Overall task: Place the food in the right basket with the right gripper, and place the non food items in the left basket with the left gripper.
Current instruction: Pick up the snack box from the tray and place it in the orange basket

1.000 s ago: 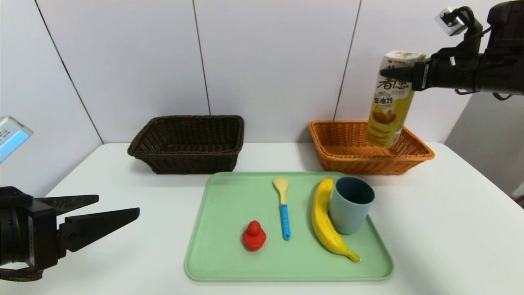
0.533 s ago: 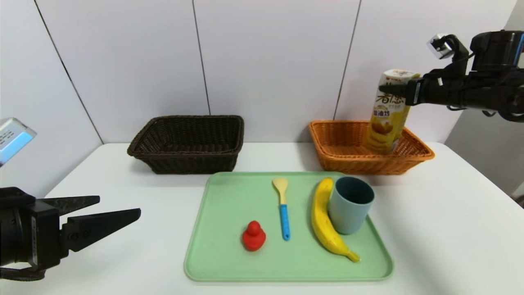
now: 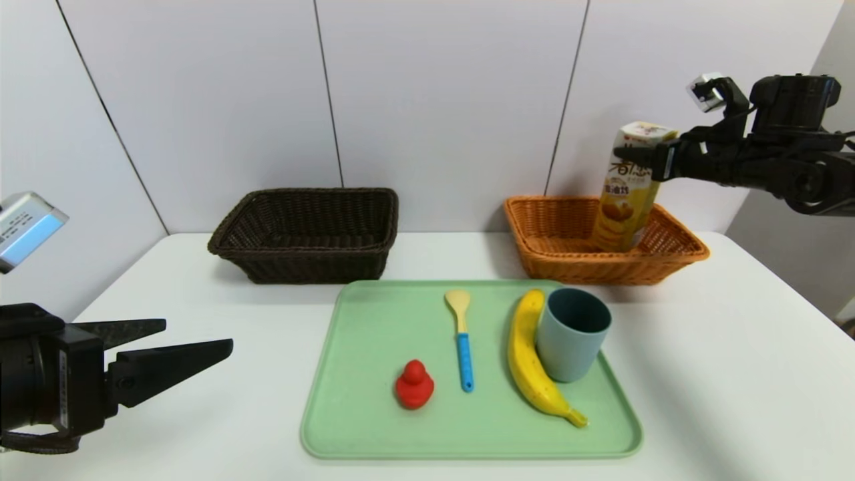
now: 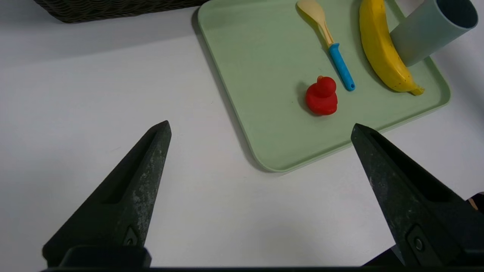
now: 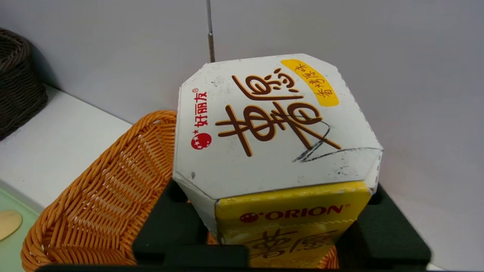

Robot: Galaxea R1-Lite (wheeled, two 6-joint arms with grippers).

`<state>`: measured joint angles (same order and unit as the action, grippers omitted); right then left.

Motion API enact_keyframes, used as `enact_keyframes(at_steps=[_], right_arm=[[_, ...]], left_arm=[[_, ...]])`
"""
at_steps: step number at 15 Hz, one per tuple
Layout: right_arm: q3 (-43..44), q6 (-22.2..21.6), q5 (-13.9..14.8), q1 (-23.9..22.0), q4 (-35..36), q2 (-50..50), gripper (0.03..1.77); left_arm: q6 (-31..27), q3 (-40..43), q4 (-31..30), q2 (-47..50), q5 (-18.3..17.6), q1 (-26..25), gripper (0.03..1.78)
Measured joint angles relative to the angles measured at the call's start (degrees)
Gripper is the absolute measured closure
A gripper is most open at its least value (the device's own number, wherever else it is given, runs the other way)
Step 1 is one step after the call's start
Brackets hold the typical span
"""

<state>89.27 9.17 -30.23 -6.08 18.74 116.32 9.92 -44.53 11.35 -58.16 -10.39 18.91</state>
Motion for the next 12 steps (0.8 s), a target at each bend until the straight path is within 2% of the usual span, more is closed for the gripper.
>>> enact_keyframes(at_steps=[3,5,8,12], right_arm=[[-0.27,0.41,-0.11,-0.20,0.09,0.49,0.63],[-0.94,0.41,-1.40,-0.17,0.11,0.35,0.51],[-1.99,0.15,-4.24,-0.80,-0.02,-0.41,0.38],[-2.65,-0.02,-4.39,-2.45,-0.38,-1.79,0.26]], left_arm=[[0.00,-0.04,0.00,-0.05,-0.02,0.00,0.12],[0.00,-0.04,0.00,-0.05,0.09,-0.04,0.12],[0.02,-0.04,0.02,0.12,0.17,-0.04,0.12],[0.02,-0.09,0.02,0.26,0.17,-0.04,0.12]])
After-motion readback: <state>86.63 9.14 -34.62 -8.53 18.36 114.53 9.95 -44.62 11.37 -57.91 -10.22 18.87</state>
